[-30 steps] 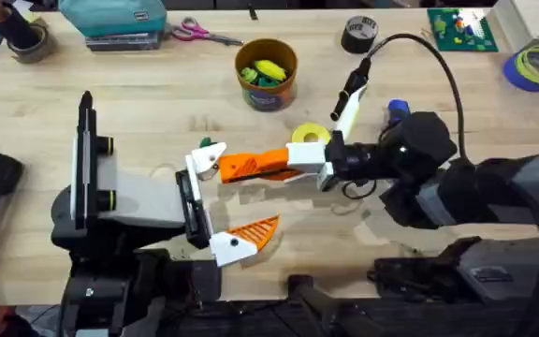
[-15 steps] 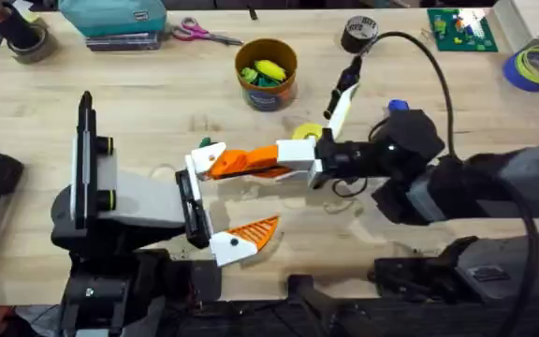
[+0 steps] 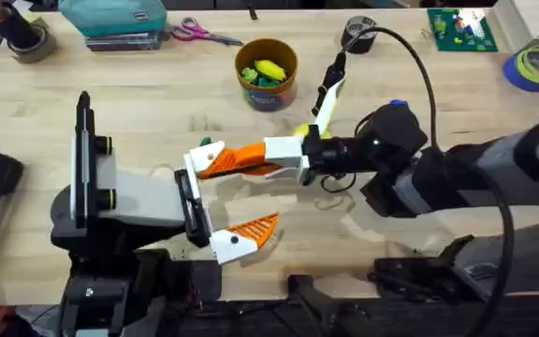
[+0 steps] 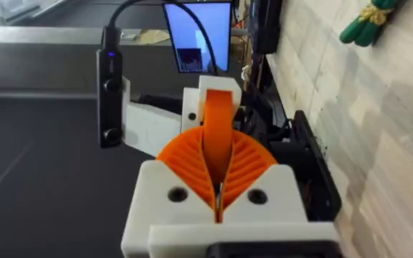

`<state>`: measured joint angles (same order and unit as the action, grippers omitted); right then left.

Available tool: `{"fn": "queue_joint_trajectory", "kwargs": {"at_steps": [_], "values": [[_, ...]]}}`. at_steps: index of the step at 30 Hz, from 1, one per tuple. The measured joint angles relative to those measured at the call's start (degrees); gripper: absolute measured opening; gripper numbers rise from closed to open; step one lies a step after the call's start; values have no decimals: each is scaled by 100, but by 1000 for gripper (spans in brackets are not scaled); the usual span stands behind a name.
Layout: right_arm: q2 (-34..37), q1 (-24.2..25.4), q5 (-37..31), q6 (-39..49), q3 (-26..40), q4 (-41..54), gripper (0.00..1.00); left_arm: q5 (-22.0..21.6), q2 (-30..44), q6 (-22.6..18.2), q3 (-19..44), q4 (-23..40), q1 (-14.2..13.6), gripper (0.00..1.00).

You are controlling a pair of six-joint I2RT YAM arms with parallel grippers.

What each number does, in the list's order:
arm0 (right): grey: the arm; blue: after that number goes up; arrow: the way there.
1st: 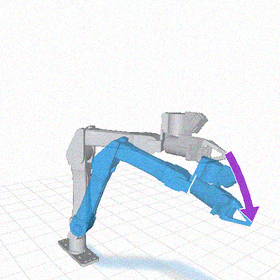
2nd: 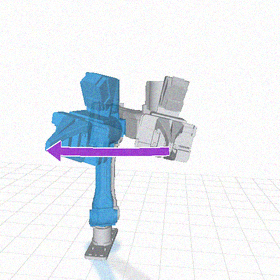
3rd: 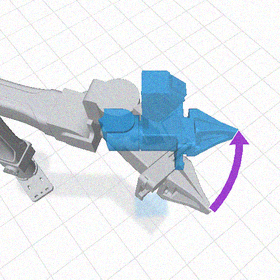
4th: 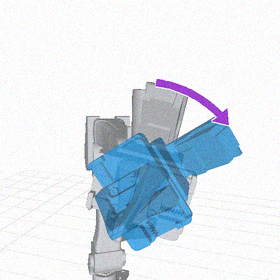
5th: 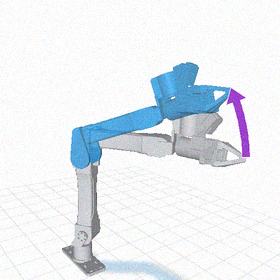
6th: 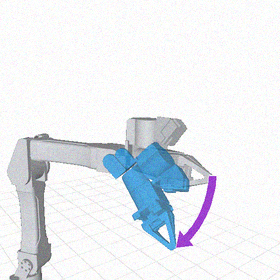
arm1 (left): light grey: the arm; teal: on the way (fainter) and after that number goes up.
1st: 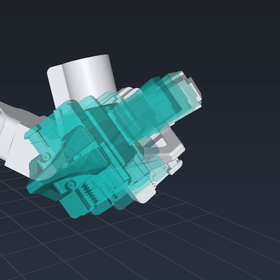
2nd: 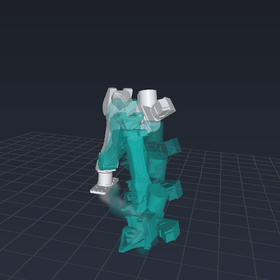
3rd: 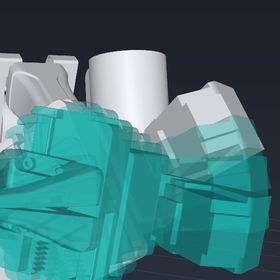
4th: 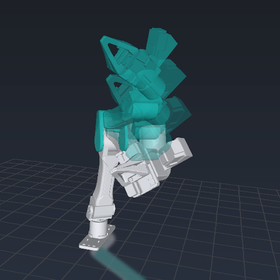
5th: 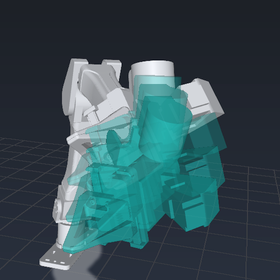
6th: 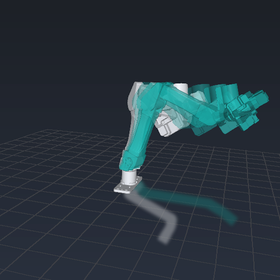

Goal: Pick up the gripper from the table and insert it into the empty holder that is missing its gripper. Then pick up a screw, insert it into the mounting hole, and use the screwdriver to tighten it. Finally, clean up the table by picking up the vegetable and placing it into the bucket.

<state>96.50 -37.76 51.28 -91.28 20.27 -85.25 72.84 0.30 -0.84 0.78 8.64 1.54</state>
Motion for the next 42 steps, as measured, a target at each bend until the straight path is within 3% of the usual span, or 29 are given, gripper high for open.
{"fn": "queue_joint_trajectory", "kwargs": {"at_steps": [42], "values": [[189, 216, 563, 344, 466, 400, 8, -63, 0, 0, 0, -9, 0, 986]]}}
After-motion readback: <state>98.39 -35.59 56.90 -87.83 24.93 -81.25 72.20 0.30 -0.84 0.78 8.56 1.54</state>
